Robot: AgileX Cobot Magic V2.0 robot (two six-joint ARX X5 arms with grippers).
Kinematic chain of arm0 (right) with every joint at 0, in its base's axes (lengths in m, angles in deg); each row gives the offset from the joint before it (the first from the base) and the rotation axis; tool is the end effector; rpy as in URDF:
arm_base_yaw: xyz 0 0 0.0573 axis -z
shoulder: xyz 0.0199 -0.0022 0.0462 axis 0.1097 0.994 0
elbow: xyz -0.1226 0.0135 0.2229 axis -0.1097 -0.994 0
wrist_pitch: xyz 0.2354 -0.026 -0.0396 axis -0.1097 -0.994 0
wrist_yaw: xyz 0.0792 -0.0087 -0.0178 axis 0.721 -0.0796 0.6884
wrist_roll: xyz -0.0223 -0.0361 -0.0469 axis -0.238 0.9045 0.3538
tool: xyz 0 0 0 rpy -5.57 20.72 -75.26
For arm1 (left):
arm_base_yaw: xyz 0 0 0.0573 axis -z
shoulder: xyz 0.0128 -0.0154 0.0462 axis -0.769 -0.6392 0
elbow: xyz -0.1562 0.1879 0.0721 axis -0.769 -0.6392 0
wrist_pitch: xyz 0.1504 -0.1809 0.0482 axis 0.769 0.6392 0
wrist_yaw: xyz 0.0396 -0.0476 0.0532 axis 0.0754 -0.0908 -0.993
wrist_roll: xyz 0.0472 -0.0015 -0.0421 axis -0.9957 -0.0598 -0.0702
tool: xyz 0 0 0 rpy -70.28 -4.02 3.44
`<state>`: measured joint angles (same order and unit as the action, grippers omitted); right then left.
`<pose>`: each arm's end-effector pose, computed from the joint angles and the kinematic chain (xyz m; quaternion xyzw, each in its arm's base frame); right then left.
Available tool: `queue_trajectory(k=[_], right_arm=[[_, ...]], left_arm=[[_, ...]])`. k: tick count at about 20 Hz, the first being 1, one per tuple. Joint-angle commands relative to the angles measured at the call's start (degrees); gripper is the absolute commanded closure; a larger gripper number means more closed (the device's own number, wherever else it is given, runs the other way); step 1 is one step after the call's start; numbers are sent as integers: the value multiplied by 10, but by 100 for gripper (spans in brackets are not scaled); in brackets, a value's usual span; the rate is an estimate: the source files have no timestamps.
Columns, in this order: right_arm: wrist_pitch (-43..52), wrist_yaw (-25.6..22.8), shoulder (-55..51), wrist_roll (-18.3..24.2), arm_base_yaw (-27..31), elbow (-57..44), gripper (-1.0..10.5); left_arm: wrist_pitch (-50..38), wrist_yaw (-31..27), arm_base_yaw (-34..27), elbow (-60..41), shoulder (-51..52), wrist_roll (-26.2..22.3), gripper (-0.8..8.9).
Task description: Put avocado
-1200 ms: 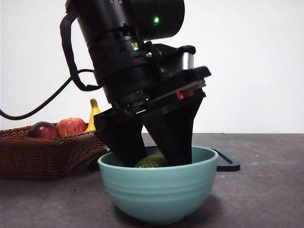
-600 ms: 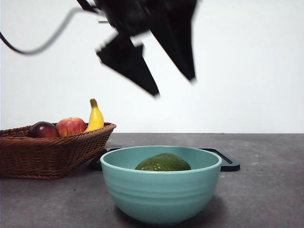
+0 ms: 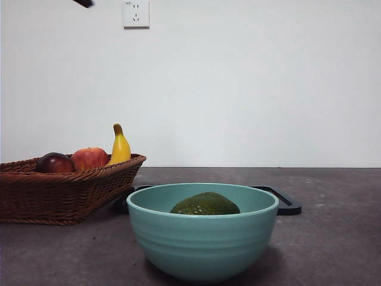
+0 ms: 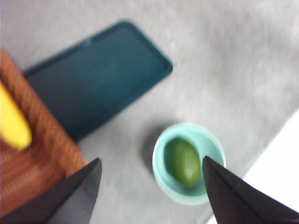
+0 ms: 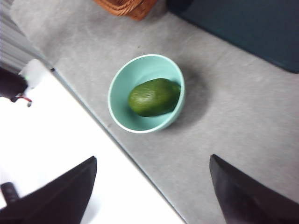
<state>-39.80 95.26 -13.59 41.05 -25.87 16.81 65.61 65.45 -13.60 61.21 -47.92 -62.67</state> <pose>0.1145 0.0671 0.2908 0.0331 0.4504 0.4172 0.7886 0.1592 -0.1298 0.3551 0.0671 0.3851 -0.3723 0.8418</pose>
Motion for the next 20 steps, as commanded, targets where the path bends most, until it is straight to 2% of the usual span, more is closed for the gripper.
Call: queue_trajectory(k=[1, 10, 14, 15, 17, 20], right_arm=[[14, 5, 28, -8, -11, 11, 561], [100, -9, 200, -19, -80, 11, 561], [143, -35, 271, -19, -110, 11, 573], [156, -42, 287, -20, -117, 11, 615], [188, -80, 319, -27, -133, 11, 651], [225, -108, 361, -39, -152, 11, 667]], left_arm=[[24, 2, 3, 10, 12, -17, 471], [75, 6, 4, 10, 31, -17, 471], [75, 6, 4, 10, 31, -17, 471], [75, 6, 4, 10, 31, -17, 471], [75, 6, 4, 10, 31, -17, 471], [75, 6, 4, 10, 31, -17, 471]])
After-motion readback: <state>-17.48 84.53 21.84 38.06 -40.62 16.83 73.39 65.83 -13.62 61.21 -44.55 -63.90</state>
